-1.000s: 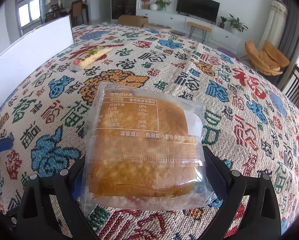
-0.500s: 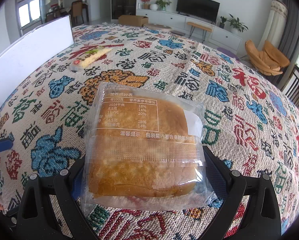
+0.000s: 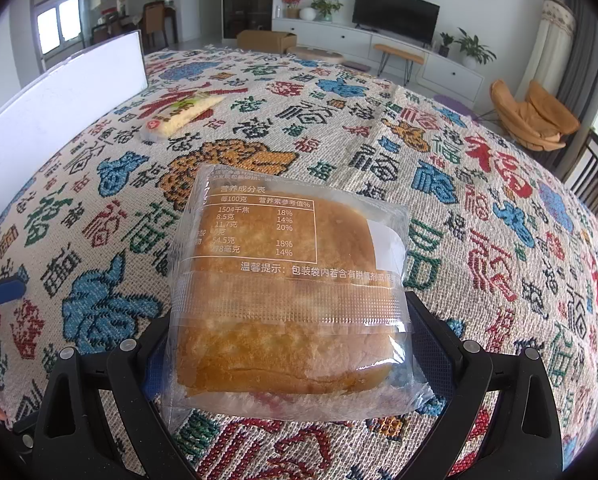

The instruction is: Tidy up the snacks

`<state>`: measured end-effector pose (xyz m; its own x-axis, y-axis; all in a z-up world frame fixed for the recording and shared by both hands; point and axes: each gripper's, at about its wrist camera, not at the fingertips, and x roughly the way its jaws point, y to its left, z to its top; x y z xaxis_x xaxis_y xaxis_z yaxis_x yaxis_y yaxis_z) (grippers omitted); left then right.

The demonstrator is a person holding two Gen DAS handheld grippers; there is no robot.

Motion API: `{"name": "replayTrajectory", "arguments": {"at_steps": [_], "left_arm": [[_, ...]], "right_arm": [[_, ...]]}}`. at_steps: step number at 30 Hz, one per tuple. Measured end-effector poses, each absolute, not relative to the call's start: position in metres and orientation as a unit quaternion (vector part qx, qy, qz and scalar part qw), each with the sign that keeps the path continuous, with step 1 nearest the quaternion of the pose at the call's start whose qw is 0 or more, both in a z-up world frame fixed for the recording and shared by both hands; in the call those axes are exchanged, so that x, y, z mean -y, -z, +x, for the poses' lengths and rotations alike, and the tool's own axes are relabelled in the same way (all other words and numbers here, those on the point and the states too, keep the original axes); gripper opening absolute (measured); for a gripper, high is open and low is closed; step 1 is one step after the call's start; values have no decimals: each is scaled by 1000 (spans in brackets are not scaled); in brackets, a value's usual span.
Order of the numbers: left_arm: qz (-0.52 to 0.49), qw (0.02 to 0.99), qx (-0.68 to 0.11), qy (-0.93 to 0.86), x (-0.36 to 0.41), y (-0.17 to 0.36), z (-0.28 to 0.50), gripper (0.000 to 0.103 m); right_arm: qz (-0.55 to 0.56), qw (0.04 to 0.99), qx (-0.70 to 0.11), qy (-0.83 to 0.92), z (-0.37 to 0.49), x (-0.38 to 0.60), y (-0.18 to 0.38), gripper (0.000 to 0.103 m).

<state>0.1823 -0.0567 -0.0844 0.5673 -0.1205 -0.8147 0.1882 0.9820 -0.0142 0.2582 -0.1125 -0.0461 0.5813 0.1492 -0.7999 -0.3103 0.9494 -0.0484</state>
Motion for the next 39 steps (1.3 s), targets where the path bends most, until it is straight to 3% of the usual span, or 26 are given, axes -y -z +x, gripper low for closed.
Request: {"name": "replayTrajectory", "arguments": {"at_steps": [29, 39], "left_arm": [[38, 884, -458, 87, 57, 84, 183, 103], [53, 860, -493, 116, 48, 81, 184, 103]], "right_arm": [[-92, 884, -439, -130, 258, 113, 46, 99], [-92, 884, -439, -130, 259, 113, 47, 99]]}}
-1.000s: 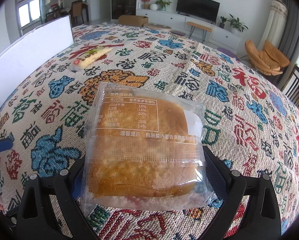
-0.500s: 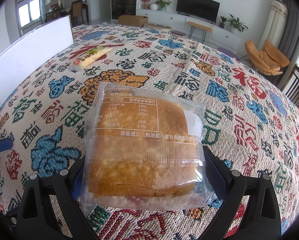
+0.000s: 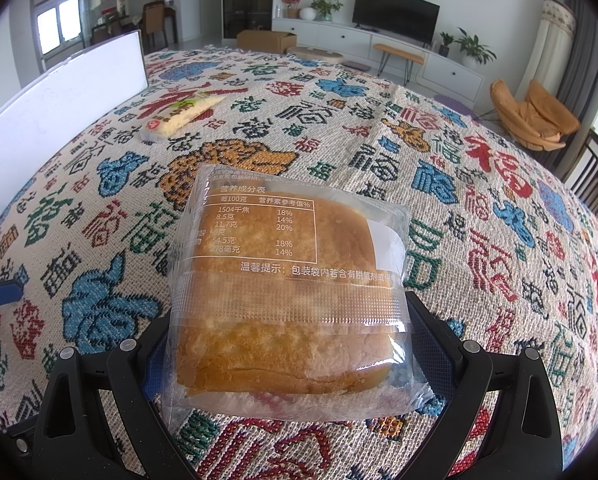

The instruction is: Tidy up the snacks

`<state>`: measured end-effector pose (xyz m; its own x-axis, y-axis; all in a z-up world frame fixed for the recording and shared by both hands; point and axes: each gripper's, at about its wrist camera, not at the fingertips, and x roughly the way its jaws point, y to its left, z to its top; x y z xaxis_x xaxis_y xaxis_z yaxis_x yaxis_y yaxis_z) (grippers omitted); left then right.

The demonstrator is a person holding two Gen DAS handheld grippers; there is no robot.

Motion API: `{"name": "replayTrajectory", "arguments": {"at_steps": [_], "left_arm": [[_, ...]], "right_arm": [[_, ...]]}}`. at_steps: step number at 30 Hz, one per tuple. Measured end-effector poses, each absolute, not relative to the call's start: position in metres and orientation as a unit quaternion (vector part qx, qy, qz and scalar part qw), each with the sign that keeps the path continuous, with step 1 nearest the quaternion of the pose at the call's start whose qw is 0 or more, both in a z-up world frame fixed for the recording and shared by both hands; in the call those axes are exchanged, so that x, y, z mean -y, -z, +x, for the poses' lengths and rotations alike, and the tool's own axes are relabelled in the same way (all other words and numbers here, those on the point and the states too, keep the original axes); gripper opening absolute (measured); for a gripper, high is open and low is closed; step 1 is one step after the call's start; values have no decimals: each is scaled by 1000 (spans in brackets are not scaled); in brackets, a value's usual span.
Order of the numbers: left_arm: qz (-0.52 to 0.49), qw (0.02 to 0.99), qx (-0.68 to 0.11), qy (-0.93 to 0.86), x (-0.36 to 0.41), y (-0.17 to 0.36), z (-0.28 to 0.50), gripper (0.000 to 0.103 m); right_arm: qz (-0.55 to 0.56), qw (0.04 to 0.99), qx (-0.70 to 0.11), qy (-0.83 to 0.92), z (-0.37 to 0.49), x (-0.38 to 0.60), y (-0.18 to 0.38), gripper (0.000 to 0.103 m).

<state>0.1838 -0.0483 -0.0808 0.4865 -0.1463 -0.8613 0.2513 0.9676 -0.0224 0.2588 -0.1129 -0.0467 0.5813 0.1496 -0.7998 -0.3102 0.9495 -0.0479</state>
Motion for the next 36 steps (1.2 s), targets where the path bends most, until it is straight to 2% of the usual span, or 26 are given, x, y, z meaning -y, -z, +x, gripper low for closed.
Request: {"name": "replayTrajectory", "arguments": {"at_steps": [5, 11, 18, 25, 27, 28, 29, 30, 36], "left_arm": [[9, 859, -499, 110, 18, 58, 227, 103], [-71, 854, -509, 82, -13, 34, 321, 103], [-59, 845, -529, 42, 3, 54, 408, 102], [-1, 843, -538, 4, 10, 84, 436, 98], [2, 848, -530, 6, 9, 83, 437, 91], [2, 854, -520, 8, 9, 80, 436, 71], [3, 859, -513, 9, 9, 76, 435, 42], [6, 860, -511, 7, 9, 74, 435, 32], [17, 860, -509, 28, 5, 72, 413, 29]], "right_arm": [[-92, 884, -439, -130, 259, 113, 47, 99], [-92, 884, -439, -130, 259, 113, 46, 99], [-92, 884, -439, -130, 259, 113, 46, 99], [-91, 884, -439, -130, 259, 113, 47, 99], [-91, 884, -439, -130, 258, 112, 46, 99], [-91, 884, -439, -130, 259, 113, 47, 99], [-91, 885, -439, -130, 258, 113, 46, 99], [-91, 885, -439, -130, 258, 113, 46, 99], [-91, 884, -439, -130, 258, 113, 47, 99]]}}
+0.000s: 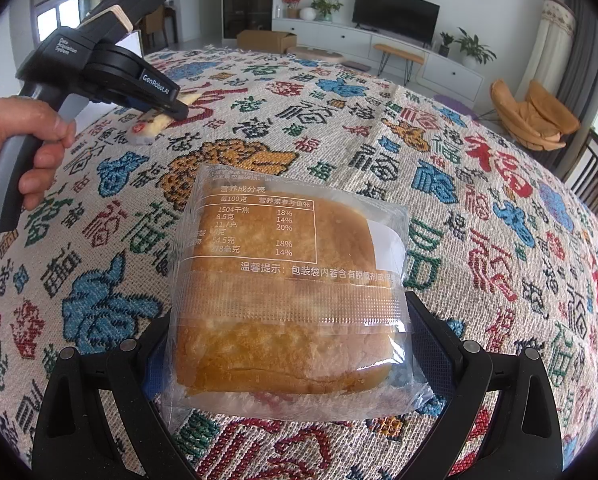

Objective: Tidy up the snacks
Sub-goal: 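Grasp the white-green packet with the left tool while the right tool holds the bread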

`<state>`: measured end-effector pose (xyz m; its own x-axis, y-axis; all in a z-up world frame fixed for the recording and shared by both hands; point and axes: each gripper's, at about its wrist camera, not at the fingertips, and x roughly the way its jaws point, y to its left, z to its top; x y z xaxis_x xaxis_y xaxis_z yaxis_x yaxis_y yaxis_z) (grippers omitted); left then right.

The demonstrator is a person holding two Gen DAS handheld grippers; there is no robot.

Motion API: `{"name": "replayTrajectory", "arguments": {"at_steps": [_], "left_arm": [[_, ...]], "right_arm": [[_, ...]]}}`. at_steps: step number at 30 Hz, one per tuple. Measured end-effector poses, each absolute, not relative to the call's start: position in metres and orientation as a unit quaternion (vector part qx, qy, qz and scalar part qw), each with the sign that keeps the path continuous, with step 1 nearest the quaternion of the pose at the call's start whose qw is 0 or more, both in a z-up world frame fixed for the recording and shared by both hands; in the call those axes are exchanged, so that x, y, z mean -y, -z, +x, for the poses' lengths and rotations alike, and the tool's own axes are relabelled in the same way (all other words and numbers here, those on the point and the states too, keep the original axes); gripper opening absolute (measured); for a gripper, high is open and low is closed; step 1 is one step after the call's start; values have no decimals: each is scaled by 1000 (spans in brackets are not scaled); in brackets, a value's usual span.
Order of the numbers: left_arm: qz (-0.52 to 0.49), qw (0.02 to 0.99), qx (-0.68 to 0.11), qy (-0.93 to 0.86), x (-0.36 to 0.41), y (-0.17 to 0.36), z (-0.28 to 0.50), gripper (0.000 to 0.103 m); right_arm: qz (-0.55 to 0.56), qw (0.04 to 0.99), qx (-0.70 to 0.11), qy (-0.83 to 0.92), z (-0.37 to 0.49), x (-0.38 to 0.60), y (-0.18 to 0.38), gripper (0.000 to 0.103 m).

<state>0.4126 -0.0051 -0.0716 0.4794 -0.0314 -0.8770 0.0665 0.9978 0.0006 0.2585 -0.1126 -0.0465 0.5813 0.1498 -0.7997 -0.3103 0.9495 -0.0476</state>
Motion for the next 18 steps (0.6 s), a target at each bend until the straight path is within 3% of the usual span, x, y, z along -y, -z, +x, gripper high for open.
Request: {"name": "replayTrajectory", "arguments": {"at_steps": [18], "left_arm": [[-17, 853, -519, 56, -40, 66, 203, 30]], "right_arm": [[-91, 884, -439, -130, 259, 113, 47, 99]]}}
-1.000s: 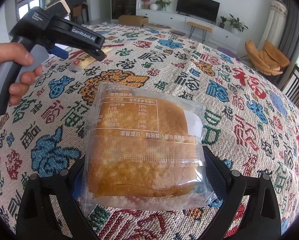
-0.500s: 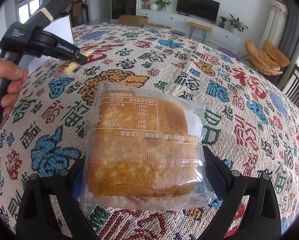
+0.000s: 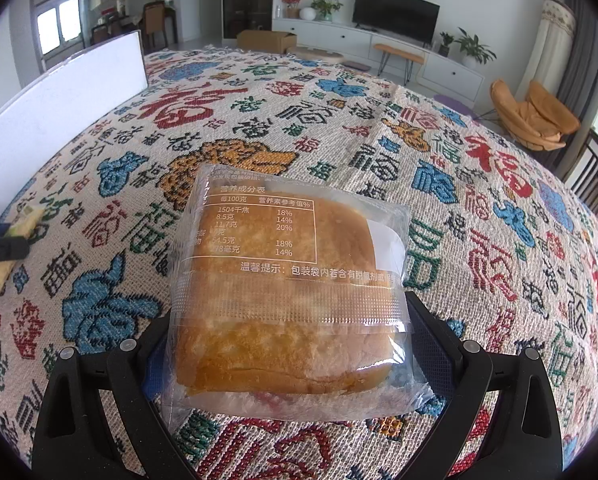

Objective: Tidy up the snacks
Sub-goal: 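Grasp the white-green packet with the left tool while the right tool holds the bread, then carry the packet and bread over the box and open both tools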

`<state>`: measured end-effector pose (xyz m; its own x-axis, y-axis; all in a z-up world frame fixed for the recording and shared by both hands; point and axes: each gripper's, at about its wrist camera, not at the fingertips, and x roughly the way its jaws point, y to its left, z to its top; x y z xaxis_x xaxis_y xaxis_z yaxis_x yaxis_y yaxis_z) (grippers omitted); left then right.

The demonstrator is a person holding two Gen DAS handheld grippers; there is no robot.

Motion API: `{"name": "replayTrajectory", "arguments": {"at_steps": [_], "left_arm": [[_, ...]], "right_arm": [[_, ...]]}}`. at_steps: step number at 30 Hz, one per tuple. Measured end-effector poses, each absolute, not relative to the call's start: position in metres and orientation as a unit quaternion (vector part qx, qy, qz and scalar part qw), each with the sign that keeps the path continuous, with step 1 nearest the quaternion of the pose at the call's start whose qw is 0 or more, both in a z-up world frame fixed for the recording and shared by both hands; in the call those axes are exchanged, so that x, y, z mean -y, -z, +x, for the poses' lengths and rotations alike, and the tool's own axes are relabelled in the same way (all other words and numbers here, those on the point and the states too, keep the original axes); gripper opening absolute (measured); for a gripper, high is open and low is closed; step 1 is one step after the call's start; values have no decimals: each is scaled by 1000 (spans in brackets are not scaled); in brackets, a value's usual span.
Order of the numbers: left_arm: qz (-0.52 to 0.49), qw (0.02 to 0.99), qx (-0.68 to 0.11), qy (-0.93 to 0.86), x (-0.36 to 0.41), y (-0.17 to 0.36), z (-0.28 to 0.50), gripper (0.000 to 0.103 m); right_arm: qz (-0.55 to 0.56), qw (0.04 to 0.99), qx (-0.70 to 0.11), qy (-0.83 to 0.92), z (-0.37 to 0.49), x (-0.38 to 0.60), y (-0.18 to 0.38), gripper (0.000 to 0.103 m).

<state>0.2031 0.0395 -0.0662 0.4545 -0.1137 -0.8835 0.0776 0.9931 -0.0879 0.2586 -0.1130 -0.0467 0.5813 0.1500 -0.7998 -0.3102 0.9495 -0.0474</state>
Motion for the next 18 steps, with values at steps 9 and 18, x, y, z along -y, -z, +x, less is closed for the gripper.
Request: {"name": "replayTrajectory", "arguments": {"at_steps": [9, 18], "left_arm": [[-8, 866, -492, 85, -22, 58, 167, 30], [-11, 878, -470, 91, -38, 32, 139, 30]], "right_arm": [[-91, 884, -439, -130, 259, 113, 47, 99], [-91, 884, -439, -130, 258, 113, 46, 99]]}}
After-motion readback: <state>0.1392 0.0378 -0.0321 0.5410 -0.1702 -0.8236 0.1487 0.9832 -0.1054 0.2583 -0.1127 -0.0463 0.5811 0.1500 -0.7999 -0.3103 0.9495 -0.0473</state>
